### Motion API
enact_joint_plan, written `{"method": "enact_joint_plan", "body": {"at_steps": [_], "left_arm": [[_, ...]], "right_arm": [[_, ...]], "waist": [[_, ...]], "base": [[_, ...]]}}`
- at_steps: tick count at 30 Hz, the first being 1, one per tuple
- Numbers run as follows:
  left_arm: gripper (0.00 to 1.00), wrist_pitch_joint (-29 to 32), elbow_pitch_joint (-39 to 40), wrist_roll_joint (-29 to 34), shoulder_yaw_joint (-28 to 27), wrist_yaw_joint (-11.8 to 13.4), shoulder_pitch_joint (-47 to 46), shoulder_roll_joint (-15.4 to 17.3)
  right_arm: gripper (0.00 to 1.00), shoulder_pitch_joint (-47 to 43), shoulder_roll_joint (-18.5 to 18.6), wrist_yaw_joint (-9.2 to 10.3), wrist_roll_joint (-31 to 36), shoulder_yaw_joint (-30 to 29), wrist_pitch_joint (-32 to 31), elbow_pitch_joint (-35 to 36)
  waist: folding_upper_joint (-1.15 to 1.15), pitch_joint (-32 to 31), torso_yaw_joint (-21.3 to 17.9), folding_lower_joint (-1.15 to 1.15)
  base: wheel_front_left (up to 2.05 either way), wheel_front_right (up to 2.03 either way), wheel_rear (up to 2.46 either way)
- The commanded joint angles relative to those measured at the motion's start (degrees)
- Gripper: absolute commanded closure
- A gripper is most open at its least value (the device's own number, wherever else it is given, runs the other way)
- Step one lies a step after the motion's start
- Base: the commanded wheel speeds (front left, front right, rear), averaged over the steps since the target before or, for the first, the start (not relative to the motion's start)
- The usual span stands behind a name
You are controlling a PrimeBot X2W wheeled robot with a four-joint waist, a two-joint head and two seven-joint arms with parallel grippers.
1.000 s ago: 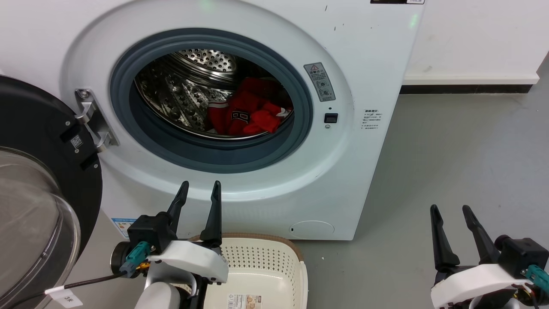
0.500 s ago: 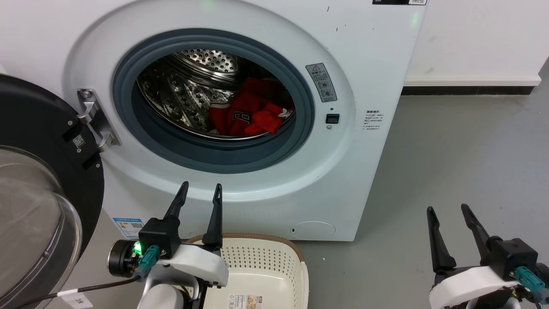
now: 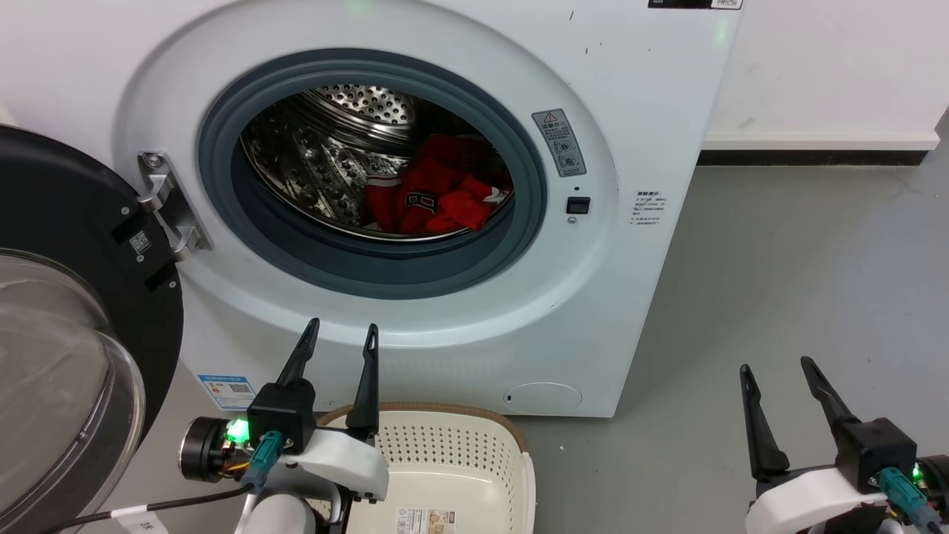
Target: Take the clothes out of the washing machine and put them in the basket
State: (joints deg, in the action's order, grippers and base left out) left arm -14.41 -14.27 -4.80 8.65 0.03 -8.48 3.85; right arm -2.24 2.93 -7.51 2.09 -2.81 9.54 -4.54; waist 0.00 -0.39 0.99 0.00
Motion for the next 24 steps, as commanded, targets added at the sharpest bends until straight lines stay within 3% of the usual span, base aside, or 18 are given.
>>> {"method": "enact_joint_plan", "body": {"at_steps": [1,24], "left_arm": [[0.00,-0.5,-0.2,1.1,-0.2,0.2,-0.5,0.2],[0.00,-0.8,-1.4,0.8,-1.4,-0.3,-1.0,-0.7]], "right_arm": [[0.00,-0.3,-0.1,0.04,1.0,-0.1,0.4,0.3],[0.00,0.2,-0.1,0.04,1.1,-0.8,0.1,-0.7]], "waist": [[0.00,0.0,0.1,0.00],[0.00,0.3,0.4,0.00]], "base": [[0.00,0.00,0.00],[0.00,0.00,0.00]]}}
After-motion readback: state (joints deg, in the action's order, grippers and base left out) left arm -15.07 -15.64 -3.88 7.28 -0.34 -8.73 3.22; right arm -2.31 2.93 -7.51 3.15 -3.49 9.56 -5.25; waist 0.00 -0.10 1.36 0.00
